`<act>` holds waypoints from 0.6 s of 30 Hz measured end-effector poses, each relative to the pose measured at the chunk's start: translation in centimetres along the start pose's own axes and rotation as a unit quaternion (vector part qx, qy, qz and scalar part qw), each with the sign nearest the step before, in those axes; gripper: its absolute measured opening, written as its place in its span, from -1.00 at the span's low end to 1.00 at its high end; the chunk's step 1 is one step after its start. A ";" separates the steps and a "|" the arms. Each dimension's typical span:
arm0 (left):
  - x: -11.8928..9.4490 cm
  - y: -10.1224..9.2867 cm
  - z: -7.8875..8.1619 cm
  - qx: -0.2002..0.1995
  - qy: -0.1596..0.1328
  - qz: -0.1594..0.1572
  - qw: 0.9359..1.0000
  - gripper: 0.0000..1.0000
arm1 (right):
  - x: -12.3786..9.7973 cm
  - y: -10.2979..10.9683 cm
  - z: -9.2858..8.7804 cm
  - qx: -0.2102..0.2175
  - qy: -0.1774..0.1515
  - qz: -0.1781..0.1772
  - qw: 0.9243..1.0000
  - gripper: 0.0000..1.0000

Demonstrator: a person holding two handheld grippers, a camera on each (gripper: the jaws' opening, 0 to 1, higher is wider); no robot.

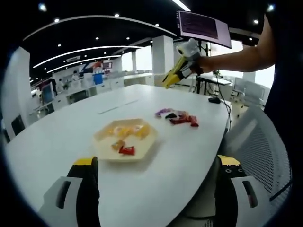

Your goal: Place the target food into the container with the food tongs after gripping and lifting it, then release it inside without dropping or visibly crushing the food.

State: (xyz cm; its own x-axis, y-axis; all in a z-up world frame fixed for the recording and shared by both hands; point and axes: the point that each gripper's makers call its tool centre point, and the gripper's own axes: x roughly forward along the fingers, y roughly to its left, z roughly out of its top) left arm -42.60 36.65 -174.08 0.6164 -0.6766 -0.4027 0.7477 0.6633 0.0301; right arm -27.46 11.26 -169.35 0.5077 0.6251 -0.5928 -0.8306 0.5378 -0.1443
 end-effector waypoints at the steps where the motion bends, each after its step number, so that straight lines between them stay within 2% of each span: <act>1: 0.0 0.2 0.0 -0.003 -0.001 0.003 1.000 0.99 | -0.3 -0.1 -0.2 0.001 0.000 -0.001 1.000 -0.48; 7: -0.1 0.7 -0.1 -0.008 0.002 0.015 1.000 0.99 | -1.0 -0.2 -1.4 0.012 -0.004 0.002 1.000 -0.47; 8: -0.1 0.6 -0.1 -0.006 0.002 0.014 1.000 0.99 | -0.9 -0.3 -2.0 0.002 0.001 0.002 1.000 -0.47; 13: -0.4 0.9 0.1 -0.004 -0.005 0.021 1.000 0.99 | -0.9 -0.9 -4.1 0.012 0.006 -0.005 1.000 -0.47; 18: -0.4 1.0 0.2 -0.006 -0.010 0.021 1.000 0.99 | -1.1 -1.2 -4.9 0.016 0.005 -0.012 1.000 -0.47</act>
State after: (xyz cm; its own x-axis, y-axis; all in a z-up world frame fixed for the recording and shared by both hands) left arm -42.01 37.54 -173.70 0.6517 -0.6549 -0.3826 0.7186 0.6945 0.0352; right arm -28.19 7.17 -172.37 0.5247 0.6067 -0.5971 -0.8106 0.5704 -0.1328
